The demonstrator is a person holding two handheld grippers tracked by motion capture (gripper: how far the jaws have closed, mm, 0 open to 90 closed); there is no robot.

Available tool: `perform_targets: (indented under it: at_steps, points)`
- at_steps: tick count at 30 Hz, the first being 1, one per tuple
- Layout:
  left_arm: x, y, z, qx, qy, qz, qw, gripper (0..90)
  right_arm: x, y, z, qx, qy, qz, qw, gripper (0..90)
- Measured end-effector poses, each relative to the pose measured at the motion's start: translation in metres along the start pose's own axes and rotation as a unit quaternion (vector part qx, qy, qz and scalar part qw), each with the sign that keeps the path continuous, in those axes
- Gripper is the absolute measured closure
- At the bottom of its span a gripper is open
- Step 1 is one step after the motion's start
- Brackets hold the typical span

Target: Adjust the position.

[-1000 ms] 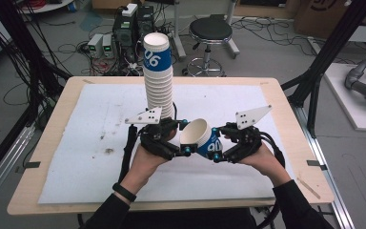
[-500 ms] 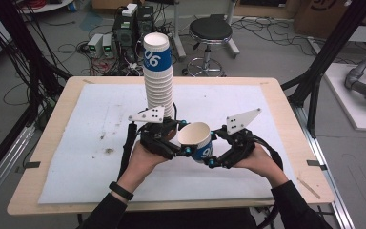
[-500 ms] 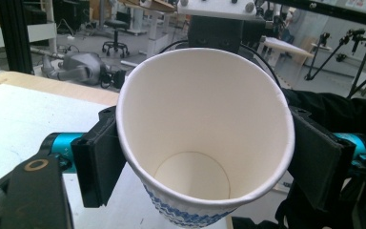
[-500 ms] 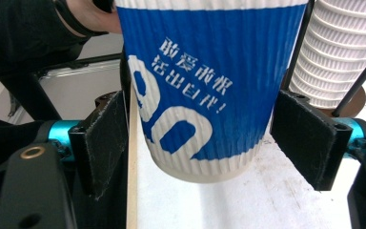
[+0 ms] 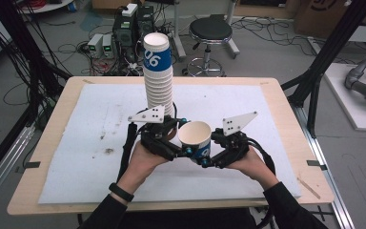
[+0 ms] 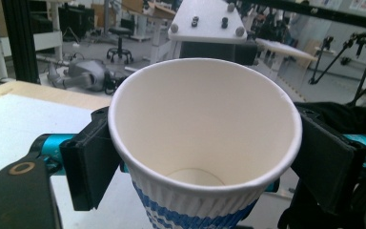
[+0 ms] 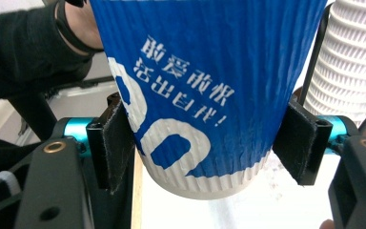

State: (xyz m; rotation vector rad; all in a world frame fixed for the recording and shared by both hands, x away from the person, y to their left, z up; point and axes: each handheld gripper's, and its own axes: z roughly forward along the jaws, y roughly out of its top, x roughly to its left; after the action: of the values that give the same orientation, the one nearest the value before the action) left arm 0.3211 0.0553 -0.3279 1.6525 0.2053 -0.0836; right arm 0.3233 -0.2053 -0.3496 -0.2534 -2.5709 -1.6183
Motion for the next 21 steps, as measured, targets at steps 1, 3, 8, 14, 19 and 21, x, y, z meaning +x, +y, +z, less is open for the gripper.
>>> perform_targets:
  at_steps: [1, 3, 8, 14, 19, 21]
  points:
    - [0.0003, -0.0006, 0.0001, -0.006, -0.005, -0.002, 1.0000, 16.6, -0.0001, 0.0000, -0.0002, -0.004, 0.002, 0.000, 1.0000, 29.3]
    - [0.0006, -0.0009, 0.0006, -0.014, -0.009, -0.008, 0.9998, 16.6, 0.0002, 0.0001, -0.0005, -0.013, 0.006, 0.000, 0.9999, 29.4]
    - [-0.0001, -0.0005, 0.0020, -0.026, -0.012, -0.007, 0.9996, 16.6, 0.0017, -0.0007, 0.0006, -0.035, 0.006, 0.001, 0.9994, 29.4]
    - [-0.0004, -0.0003, 0.0026, -0.029, -0.010, -0.010, 0.9995, 17.0, 0.0021, -0.0020, 0.0028, -0.046, 0.004, 0.001, 0.9990, 29.4]
    - [-0.0004, -0.0004, 0.0016, -0.026, -0.009, -0.003, 0.9996, 20.4, 0.0022, -0.0027, 0.0035, -0.049, 0.004, -0.001, 0.9988, 29.5]
    - [-0.0005, -0.0002, 0.0011, -0.026, -0.007, -0.002, 0.9996, 20.8, 0.0025, -0.0028, 0.0035, -0.049, 0.005, 0.001, 0.9988, 29.3]
